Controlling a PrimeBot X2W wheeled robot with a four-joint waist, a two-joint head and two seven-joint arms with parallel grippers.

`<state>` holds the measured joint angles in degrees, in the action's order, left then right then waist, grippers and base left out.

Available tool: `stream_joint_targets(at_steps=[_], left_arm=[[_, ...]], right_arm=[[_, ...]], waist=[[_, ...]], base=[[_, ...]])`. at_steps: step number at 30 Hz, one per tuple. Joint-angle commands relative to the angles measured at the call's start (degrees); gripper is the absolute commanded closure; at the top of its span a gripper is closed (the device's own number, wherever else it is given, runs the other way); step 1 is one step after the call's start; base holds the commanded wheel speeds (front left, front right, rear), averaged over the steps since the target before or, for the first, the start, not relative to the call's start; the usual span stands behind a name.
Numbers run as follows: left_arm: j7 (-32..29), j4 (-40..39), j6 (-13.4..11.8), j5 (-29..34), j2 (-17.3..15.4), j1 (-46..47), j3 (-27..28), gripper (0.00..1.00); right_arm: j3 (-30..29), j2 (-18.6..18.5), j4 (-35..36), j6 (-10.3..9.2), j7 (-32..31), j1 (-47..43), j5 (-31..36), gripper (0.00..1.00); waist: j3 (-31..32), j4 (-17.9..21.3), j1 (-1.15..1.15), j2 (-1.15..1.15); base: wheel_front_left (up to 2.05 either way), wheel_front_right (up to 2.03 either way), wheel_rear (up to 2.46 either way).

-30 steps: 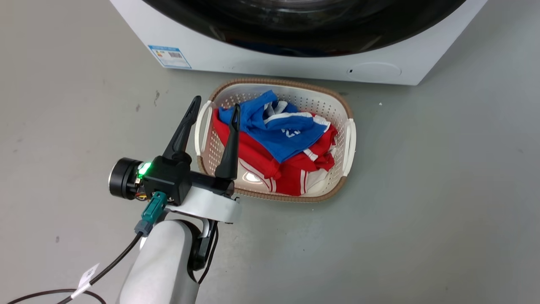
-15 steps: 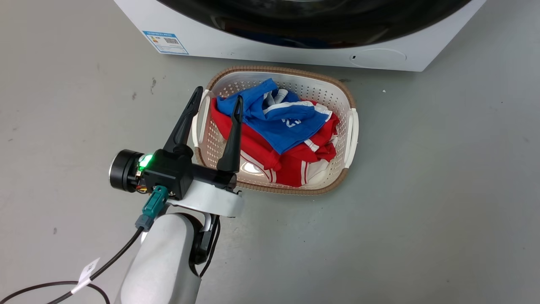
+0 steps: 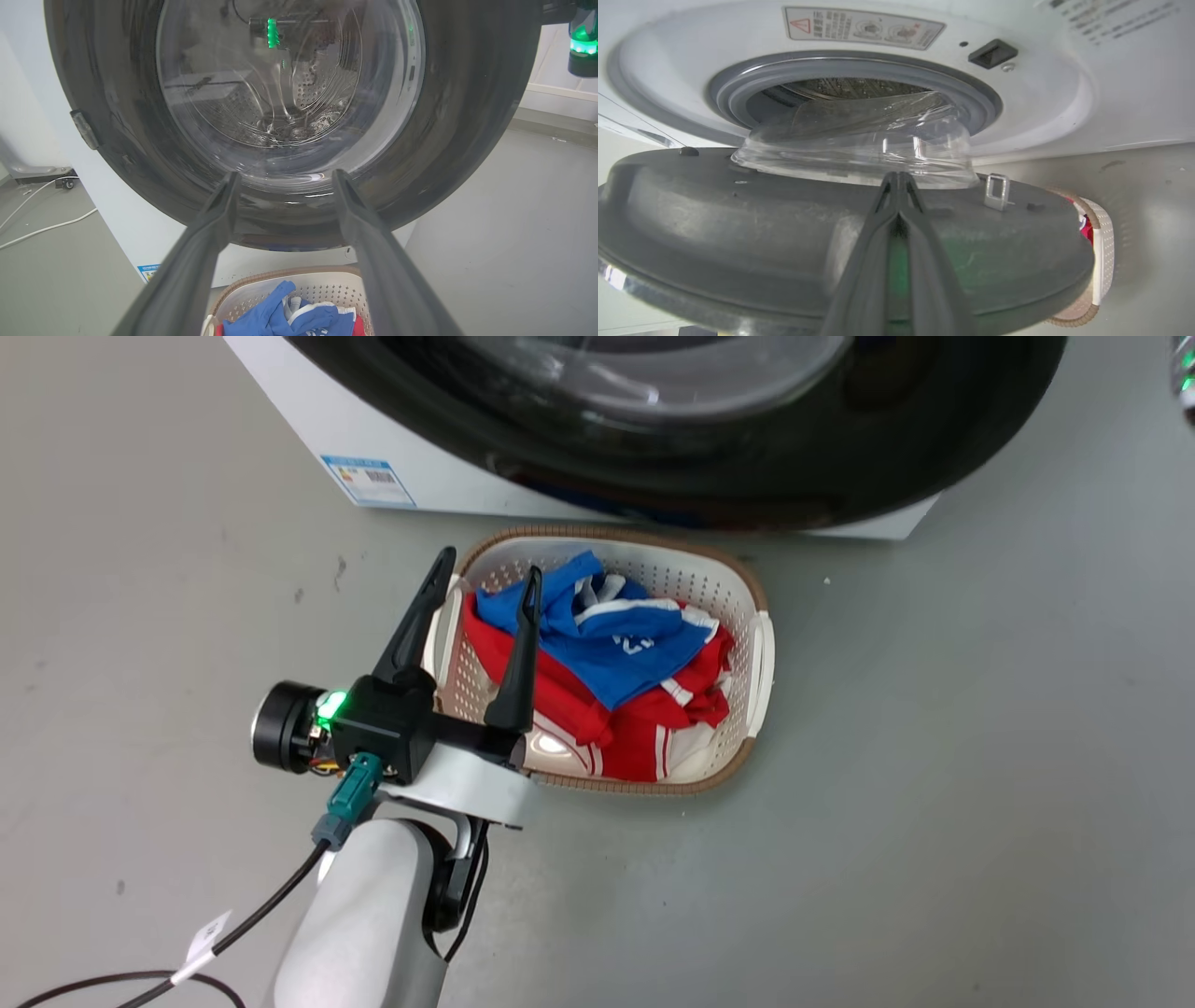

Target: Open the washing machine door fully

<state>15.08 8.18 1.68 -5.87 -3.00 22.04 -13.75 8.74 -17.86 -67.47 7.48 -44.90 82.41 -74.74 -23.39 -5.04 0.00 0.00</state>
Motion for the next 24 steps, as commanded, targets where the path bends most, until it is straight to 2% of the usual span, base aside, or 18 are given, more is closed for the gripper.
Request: stream_joint_targets(at_steps=[1, 15, 24], left_arm=[[0.14, 0.32, 0.24, -0.1, 0.02, -1.04, 0.0, 0.0], [0.14, 4.2, 1.56, -0.75, 0.05, -8.62, -1.51, 0.0], [0.14, 5.59, 1.94, -1.05, -0.21, -12.27, -2.07, 0.0]], right_arm=[[0.38, 1.23, 0.6, 0.03, -0.72, -1.85, -0.27, 1.0], [0.86, 4.26, 10.81, 0.08, -8.84, -21.21, -3.21, 1.0], [0.37, 6.94, 18.39, 0.08, -11.24, -33.99, -4.87, 1.0]], waist=[[1.64, 0.02, 0.0, 0.0], [13.68, -1.19, 0.0, 0.0], [18.83, -3.29, 0.0, 0.0]], base=[[0.0, 0.0, 0.0], [0.0, 0.0, 0.0], [0.0, 0.0, 0.0]])
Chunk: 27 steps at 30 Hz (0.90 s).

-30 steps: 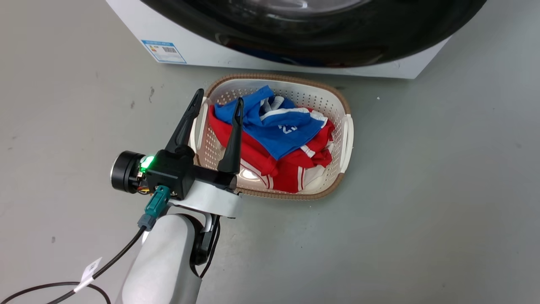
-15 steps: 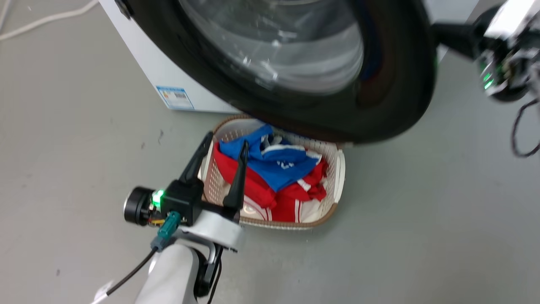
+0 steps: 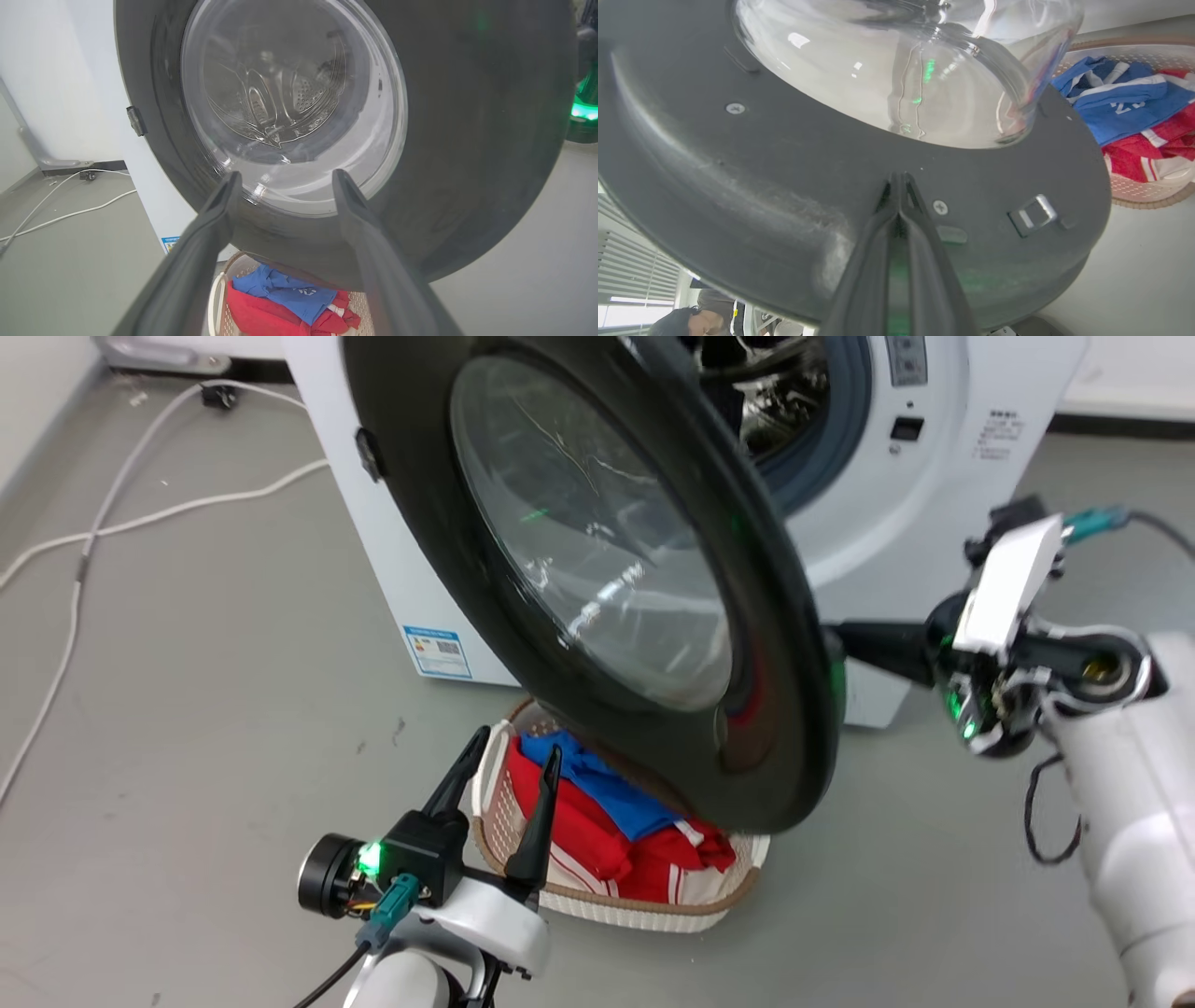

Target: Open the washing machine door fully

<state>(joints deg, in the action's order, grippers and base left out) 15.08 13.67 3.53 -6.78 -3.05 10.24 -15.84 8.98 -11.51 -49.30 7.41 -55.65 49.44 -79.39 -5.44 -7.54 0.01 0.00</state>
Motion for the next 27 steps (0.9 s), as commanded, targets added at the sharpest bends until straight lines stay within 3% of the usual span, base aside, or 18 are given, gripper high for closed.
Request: stream_joint_targets(at_steps=[1, 18, 27], left_arm=[[0.14, 0.2, 0.12, -0.16, -0.24, -0.78, -0.06, 0.0], [0.14, 0.25, 0.03, -0.78, -1.25, -2.25, 0.16, 0.0], [0.14, 0.01, -0.39, -1.41, -1.41, -2.75, 0.46, 0.0]], right_arm=[[0.21, 0.92, 1.11, 0.14, -0.7, -2.37, -0.28, 1.0], [0.54, 7.0, 17.84, 0.15, -3.48, -19.1, -1.55, 1.0], [-5.0, 8.05, 23.86, 0.15, 6.08, -24.6, -0.82, 1.0]], waist=[[1.23, -1.09, -0.01, 0.0], [3.54, -4.69, -0.01, 0.0], [4.5, -3.62, -0.01, 0.0]], base=[[0.0, 0.0, 0.0], [0.0, 0.0, 0.0], [0.0, 0.0, 0.0]])
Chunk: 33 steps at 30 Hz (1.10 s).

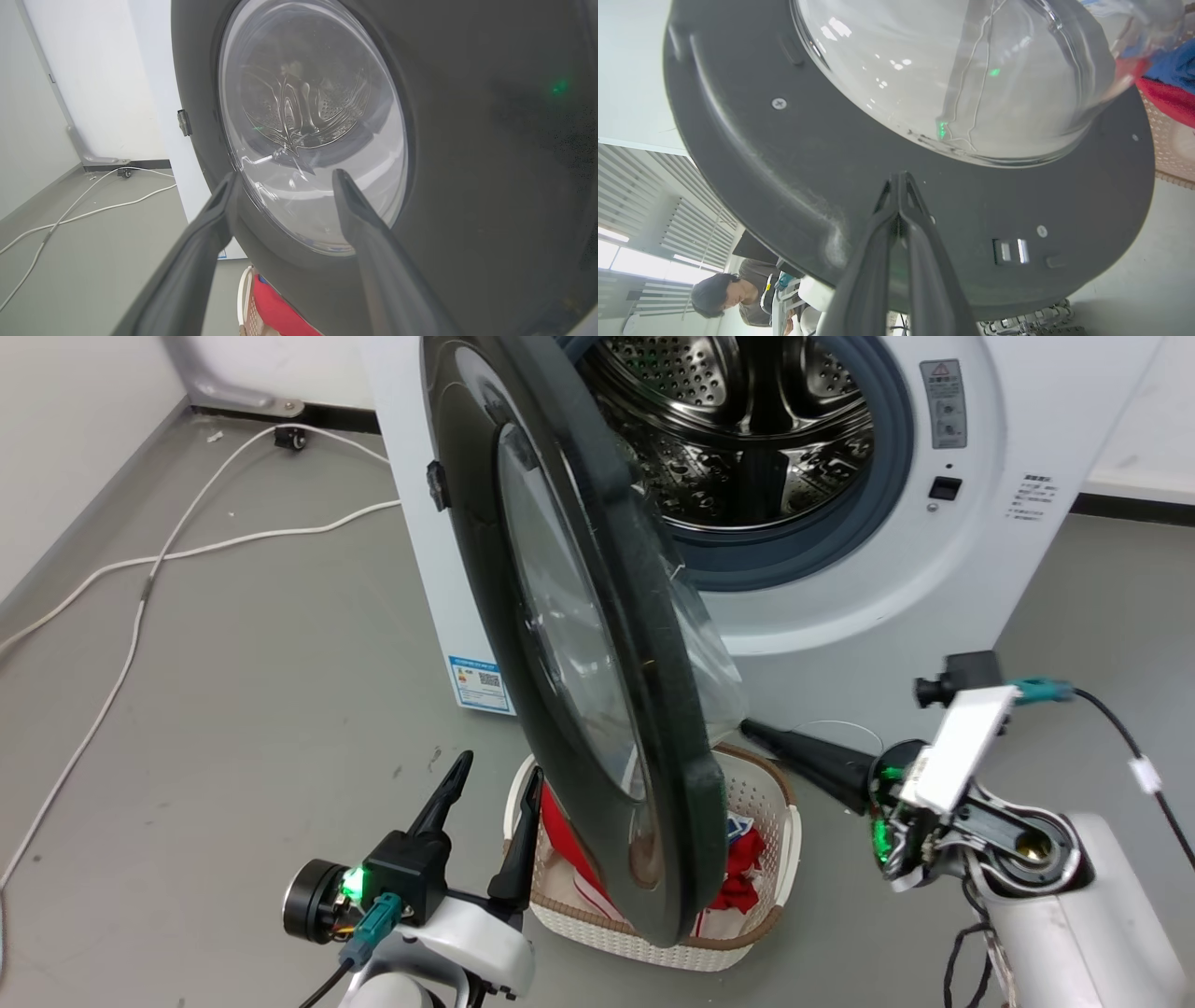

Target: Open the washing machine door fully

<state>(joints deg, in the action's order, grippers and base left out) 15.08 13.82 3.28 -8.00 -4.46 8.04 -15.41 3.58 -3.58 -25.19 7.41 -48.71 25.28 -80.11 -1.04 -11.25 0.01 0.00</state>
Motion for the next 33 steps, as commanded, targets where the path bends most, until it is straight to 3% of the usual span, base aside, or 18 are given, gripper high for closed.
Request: stream_joint_targets(at_steps=[1, 7, 8, 9, 10, 11, 15, 21, 29, 33], left_arm=[[0.14, -0.16, -0.19, -0.24, -0.05, -0.71, 0.06, 0.0], [0.14, -0.1, -0.38, -0.84, -0.57, -1.62, 0.63, 0.0], [0.14, -0.12, -0.48, -1.04, -0.64, -1.74, 0.81, 0.0], [0.14, -0.05, -0.53, -1.14, -0.77, -1.83, 0.87, 0.0], [0.14, 0.0, -0.58, -1.23, -0.9, -1.94, 0.97, 0.0], [0.14, 0.09, -0.58, -1.27, -1.04, -2.04, 1.08, 0.0], [0.14, 0.3, -0.65, -1.77, -1.55, -2.37, 1.51, 0.0], [0.14, 0.48, -1.04, -2.34, -2.1, -2.96, 2.15, 0.0], [0.14, 1.06, -1.3, -2.93, -2.8, -3.27, 2.46, 0.0], [0.14, 1.21, -1.58, -3.3, -3.21, -3.5, 2.72, 0.0]], right_arm=[[-0.54, 0.24, 0.64, 0.15, 0.84, -1.21, -0.32, 1.0], [-5.74, 0.58, 6.75, 0.15, 12.52, -6.86, 0.94, 1.0], [-6.27, 0.6, 7.91, 0.15, 14.44, -7.96, 1.64, 0.93], [-6.8, 0.64, 8.99, 0.15, 16.2, -9.23, 2.2, 0.55], [-7.55, 0.67, 10.1, 0.15, 17.94, -10.62, 2.47, 0.1], [-8.07, 0.67, 11.14, 0.15, 19.42, -11.86, 2.84, 0.0], [-9.65, 0.7, 15.75, 0.15, 25.67, -17.44, 6.46, 0.0], [-9.96, 0.46, 21.95, 0.15, 35.27, -24.89, 18.62, 0.0], [-11.18, -3.29, 28.82, 0.14, 48.4, -30.57, 48.12, 0.0], [-12.4, -2.65, 32.34, 0.14, 51.17, -31.96, 60.61, 0.0]], waist=[[0.22, 0.46, -0.01, 0.0], [1.1, 3.08, -0.01, 0.0], [1.15, 3.52, -0.01, 0.0], [1.23, 3.93, -0.01, 0.0], [1.3, 4.29, -0.01, 0.0], [1.39, 4.68, -0.01, 0.0], [1.62, 5.98, -0.01, 0.0], [2.17, 7.87, -0.01, 0.0], [2.79, 8.85, -0.01, 0.0], [3.01, 9.03, -0.01, 0.0]], base=[[0.0, 0.0, 0.0], [0.0, 0.0, 0.0], [0.0, 0.0, 0.0], [0.0, 0.0, 0.0], [0.0, 0.0, 0.0], [0.0, 0.0, 0.0], [0.0, 0.0, 0.0], [0.0, 0.0, 0.0], [0.0, 0.0, 0.0], [0.0, 0.0, 0.0]])
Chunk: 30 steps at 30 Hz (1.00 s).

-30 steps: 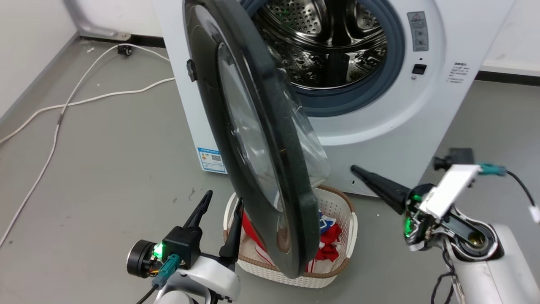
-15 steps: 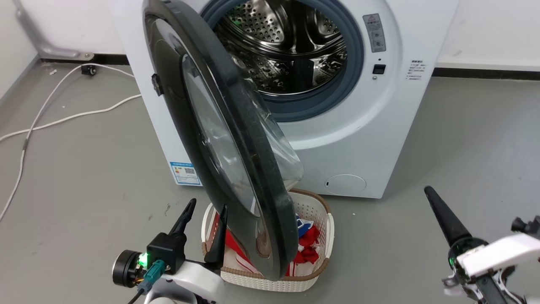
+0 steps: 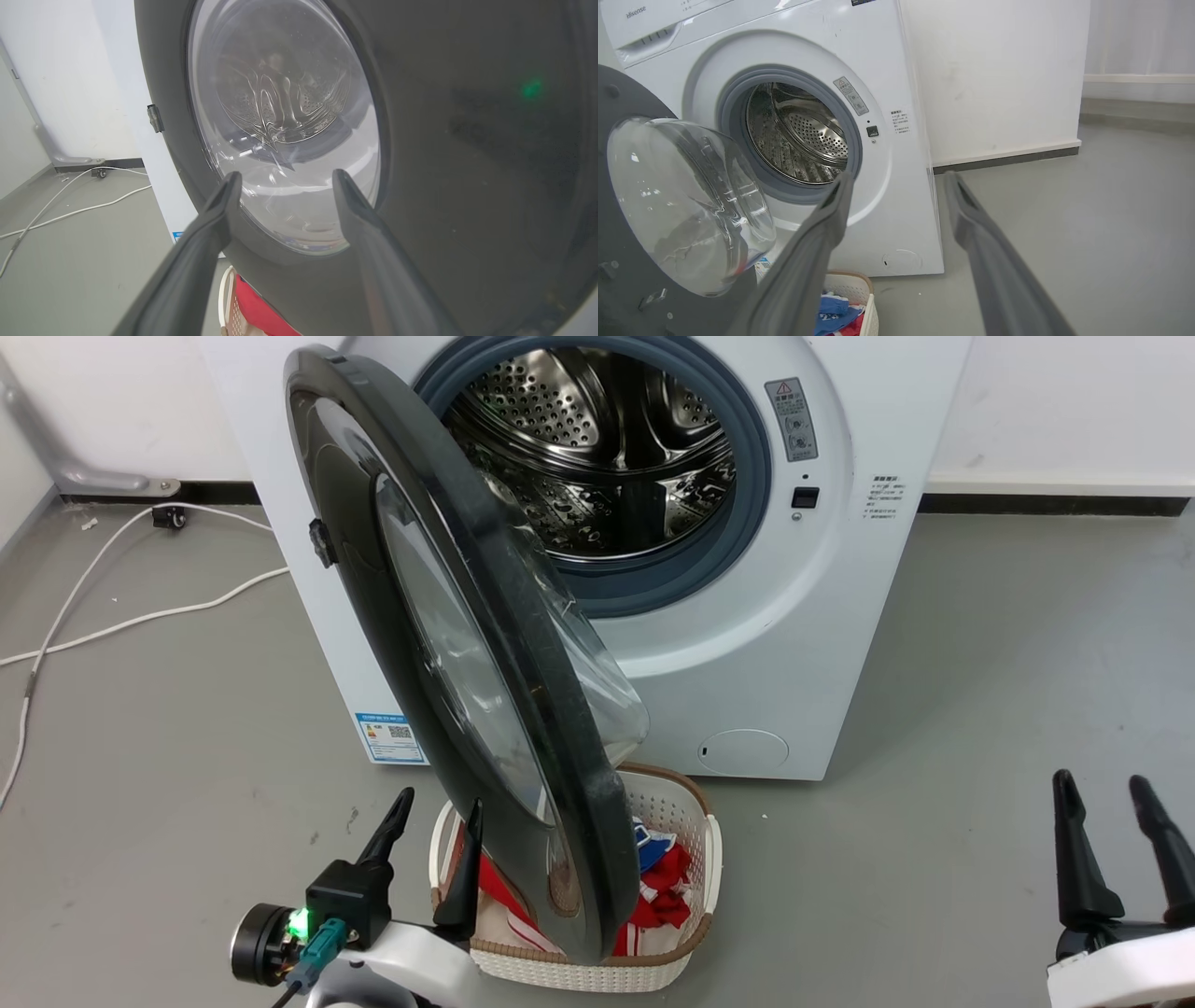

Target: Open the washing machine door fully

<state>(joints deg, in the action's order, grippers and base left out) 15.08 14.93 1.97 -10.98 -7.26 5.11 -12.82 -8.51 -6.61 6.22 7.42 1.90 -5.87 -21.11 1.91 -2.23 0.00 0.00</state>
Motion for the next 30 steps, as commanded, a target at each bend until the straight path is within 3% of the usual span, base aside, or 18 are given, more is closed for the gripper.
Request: stream_joint_targets(at_steps=[1, 7, 26, 27, 28, 29, 30], left_arm=[[0.14, 0.09, -0.37, -0.25, -0.52, -0.58, 0.17, 0.0], [-0.04, -0.2, -0.62, -0.29, -1.31, -1.11, 0.17, 0.0], [-0.96, -0.98, -1.17, -1.33, -2.13, -1.29, -0.61, 0.0], [-1.07, -0.97, -1.23, -1.42, -2.03, -1.29, -0.66, 0.13], [-1.16, -1.04, -1.2, -1.72, -1.92, -1.31, -0.68, 0.58], [-1.16, -1.04, -1.2, -1.72, -1.92, -1.31, -0.68, 0.58], [-1.21, -1.12, -1.15, -1.79, -1.93, -1.34, -0.7, 0.89]], right_arm=[[-0.5, 0.5, 1.84, 0.11, 0.87, -1.24, 4.34, 0.0], [0.97, 1.72, 5.15, 0.07, 2.36, -4.48, 12.61, 0.0], [4.16, 3.66, 1.65, 0.07, 3.65, -5.91, 12.77, 0.0], [4.15, 3.68, 1.65, 0.07, 3.64, -5.85, 12.75, 0.0], [4.17, 3.69, 1.62, 0.07, 3.61, -5.82, 12.76, 0.0], [4.17, 3.69, 1.62, 0.07, 3.61, -5.82, 12.76, 0.0], [4.17, 3.7, 1.62, 0.07, 3.59, -5.82, 12.73, 0.0]], waist=[[0.11, 0.02, 0.0, 0.0], [0.48, 0.14, 0.0, 0.0], [0.83, 0.2, 0.0, 0.0], [0.84, 0.15, 0.0, 0.0], [0.87, 0.1, 0.0, 0.0], [0.87, 0.1, 0.0, 0.0], [0.89, 0.04, 0.0, 0.0]], base=[[0.0, 0.0, 0.0], [0.0, 0.0, 0.0], [0.0, 0.0, 0.0], [0.0, 0.0, 0.0], [0.0, 0.0, 0.0], [0.0, 0.0, 0.0], [0.0, 0.0, 0.0]])
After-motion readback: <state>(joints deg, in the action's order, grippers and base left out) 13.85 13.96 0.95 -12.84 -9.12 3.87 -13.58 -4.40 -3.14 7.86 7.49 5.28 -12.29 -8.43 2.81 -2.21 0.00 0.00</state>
